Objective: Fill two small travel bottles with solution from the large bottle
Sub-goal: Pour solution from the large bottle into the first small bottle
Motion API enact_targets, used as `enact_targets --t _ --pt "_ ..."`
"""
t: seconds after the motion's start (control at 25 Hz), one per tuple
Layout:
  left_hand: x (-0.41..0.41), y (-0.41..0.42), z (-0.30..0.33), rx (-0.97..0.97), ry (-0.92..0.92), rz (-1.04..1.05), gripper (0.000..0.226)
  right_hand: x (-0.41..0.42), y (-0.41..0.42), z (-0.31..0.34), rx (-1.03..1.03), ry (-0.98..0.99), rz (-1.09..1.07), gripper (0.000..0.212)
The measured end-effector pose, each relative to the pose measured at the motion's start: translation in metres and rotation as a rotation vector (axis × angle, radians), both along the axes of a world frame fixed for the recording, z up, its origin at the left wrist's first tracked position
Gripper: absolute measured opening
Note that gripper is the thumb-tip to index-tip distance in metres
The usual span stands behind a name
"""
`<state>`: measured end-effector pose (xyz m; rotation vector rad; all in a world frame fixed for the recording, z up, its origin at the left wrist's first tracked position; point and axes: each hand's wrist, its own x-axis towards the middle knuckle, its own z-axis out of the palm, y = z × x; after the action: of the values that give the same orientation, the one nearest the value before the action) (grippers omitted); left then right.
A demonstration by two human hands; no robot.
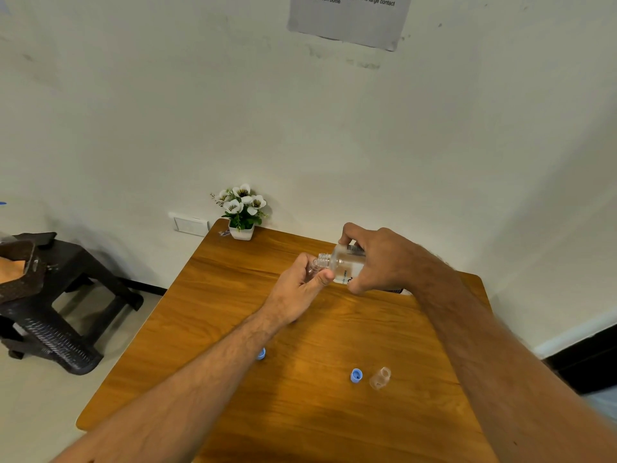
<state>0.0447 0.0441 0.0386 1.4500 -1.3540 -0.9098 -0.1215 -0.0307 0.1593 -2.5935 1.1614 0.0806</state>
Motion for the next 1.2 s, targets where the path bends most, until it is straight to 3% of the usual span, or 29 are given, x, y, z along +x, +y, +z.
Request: enact_targets --t 1.2 --pt "0.0001 -0.0001 -0.0031 0.016 -0.039 -0.016 0.097 -0.0008 -0.0022 -0.0045 0.012 0.013 0.022 0.073"
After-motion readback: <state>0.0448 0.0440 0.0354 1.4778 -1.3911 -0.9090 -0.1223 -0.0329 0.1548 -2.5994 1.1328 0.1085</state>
